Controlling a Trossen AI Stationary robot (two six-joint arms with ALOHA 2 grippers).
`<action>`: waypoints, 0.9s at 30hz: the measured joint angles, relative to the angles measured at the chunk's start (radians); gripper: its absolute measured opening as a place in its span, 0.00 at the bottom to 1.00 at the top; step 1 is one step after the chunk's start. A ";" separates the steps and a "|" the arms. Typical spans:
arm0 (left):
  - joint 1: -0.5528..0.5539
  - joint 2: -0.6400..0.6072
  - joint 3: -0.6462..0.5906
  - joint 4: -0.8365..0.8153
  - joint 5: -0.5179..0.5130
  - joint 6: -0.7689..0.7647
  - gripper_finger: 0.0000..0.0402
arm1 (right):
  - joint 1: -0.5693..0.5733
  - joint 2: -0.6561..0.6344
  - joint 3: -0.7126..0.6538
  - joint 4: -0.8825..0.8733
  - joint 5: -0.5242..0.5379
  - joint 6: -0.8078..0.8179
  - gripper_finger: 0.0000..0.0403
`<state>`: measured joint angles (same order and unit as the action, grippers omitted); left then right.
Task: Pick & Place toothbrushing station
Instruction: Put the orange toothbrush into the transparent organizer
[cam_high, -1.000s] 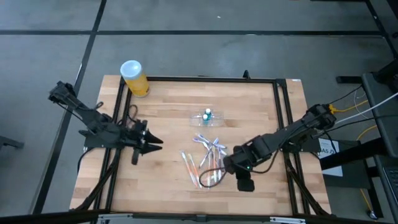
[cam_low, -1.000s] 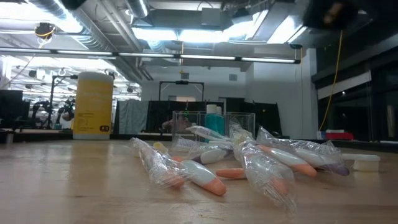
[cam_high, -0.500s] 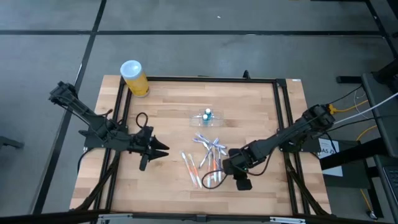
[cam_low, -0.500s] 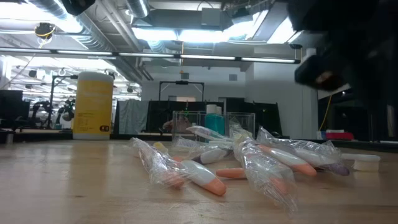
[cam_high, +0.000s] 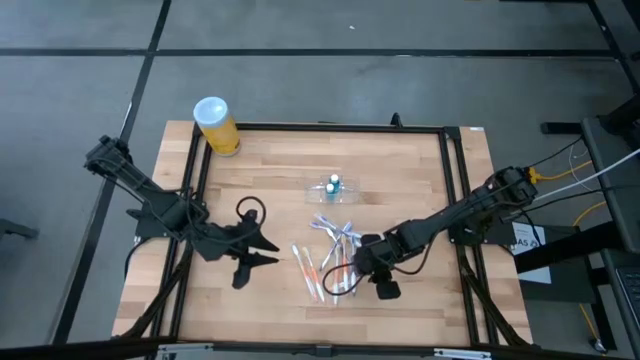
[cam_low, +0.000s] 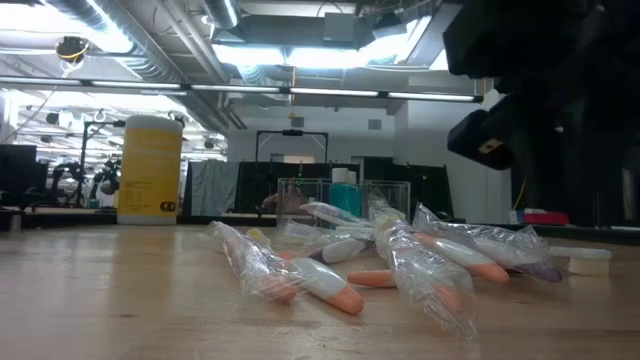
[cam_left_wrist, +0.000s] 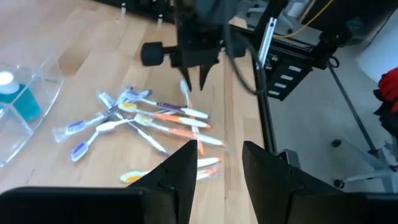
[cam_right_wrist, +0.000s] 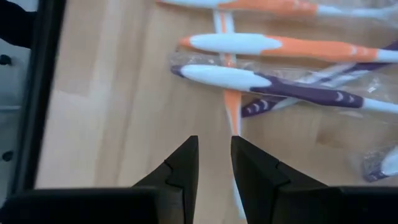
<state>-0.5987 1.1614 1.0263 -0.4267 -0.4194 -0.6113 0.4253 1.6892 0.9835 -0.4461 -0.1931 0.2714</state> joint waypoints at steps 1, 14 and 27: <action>0.000 0.008 0.014 -0.003 0.000 0.007 0.31 | -0.003 0.004 -0.004 0.001 0.008 -0.006 0.24; -0.005 0.044 0.074 -0.024 -0.001 -0.004 0.31 | -0.010 0.072 -0.009 0.016 -0.030 -0.045 0.24; -0.005 0.044 0.074 -0.037 0.043 -0.032 0.30 | 0.000 0.124 -0.007 0.042 -0.015 -0.063 0.24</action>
<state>-0.6033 1.2053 1.1007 -0.4640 -0.3761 -0.6431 0.4255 1.8131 0.9764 -0.4039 -0.2081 0.2080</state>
